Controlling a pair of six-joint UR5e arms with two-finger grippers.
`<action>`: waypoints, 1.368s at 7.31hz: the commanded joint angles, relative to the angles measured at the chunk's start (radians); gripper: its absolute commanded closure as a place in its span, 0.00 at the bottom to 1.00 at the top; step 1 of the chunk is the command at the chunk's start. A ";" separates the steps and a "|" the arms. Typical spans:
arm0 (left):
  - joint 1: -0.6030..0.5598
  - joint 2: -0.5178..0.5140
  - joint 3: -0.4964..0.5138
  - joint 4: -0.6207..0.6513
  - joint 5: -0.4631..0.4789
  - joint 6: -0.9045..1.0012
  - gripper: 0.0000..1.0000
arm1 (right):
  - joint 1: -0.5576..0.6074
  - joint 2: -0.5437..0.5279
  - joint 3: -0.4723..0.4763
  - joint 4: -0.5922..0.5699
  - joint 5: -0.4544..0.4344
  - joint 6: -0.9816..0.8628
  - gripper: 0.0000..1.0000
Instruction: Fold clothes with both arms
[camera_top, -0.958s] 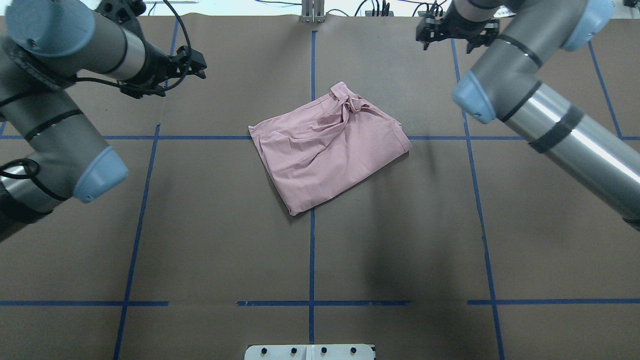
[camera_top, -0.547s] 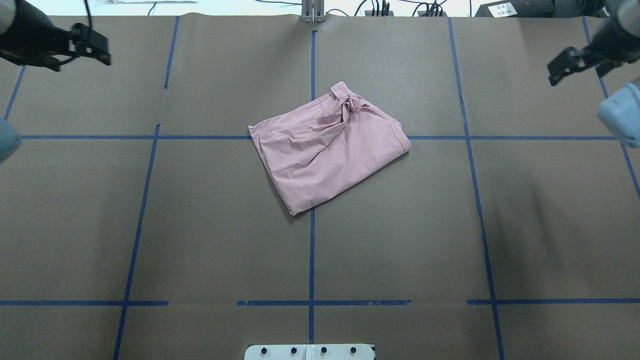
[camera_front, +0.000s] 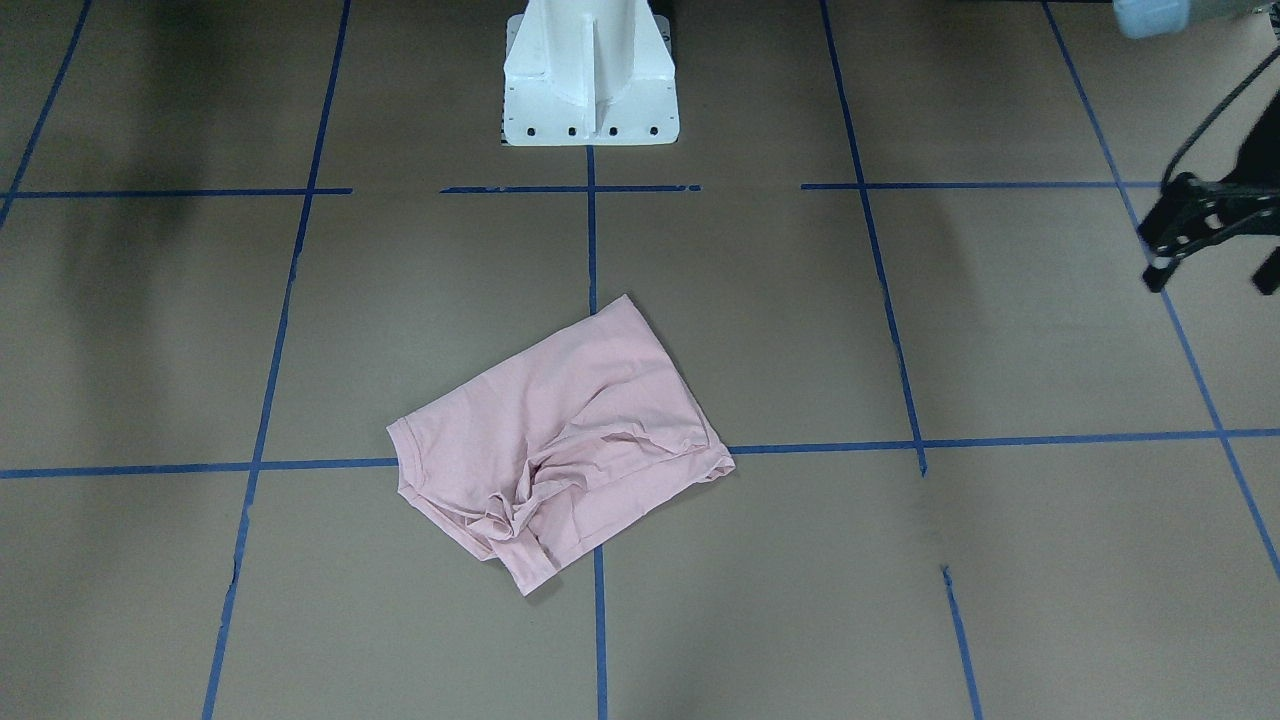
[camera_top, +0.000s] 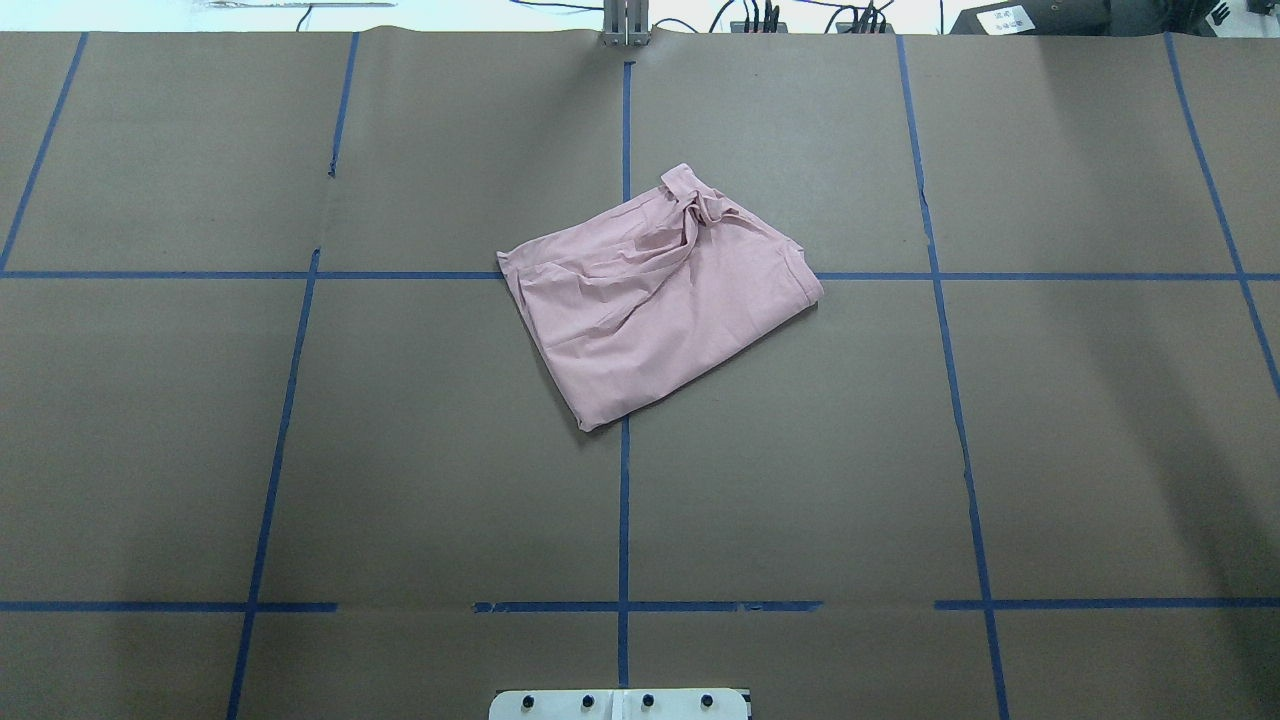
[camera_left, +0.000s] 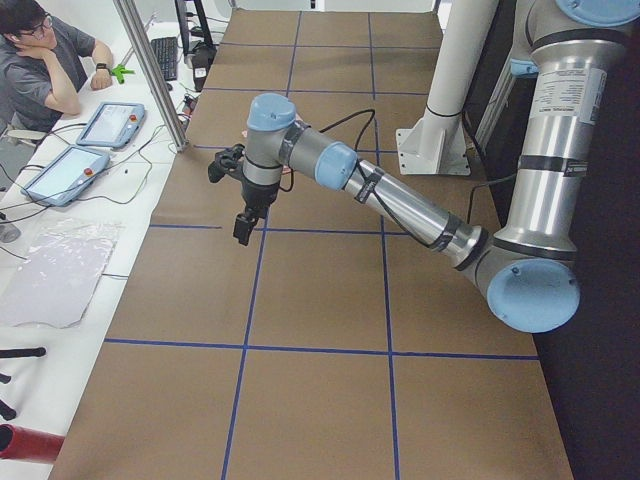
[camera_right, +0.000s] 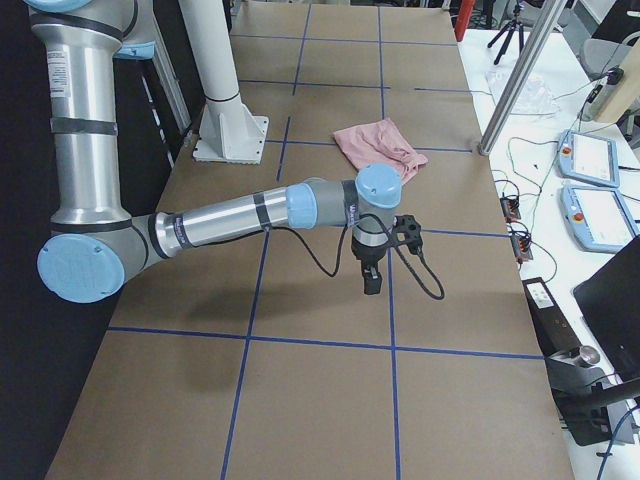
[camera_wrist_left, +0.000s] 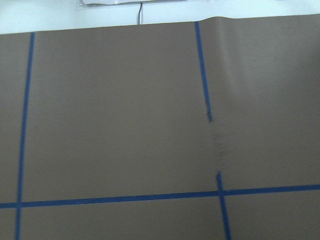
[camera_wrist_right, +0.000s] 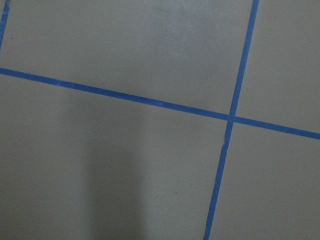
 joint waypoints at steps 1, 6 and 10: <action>-0.045 0.072 0.119 -0.116 -0.033 0.099 0.00 | 0.011 -0.028 -0.015 0.003 0.017 -0.009 0.00; -0.051 0.094 0.294 -0.024 -0.039 0.130 0.00 | 0.011 -0.094 -0.061 0.003 0.030 -0.009 0.00; -0.093 0.097 0.364 -0.008 -0.047 0.240 0.00 | 0.013 -0.100 -0.086 0.005 0.031 -0.012 0.00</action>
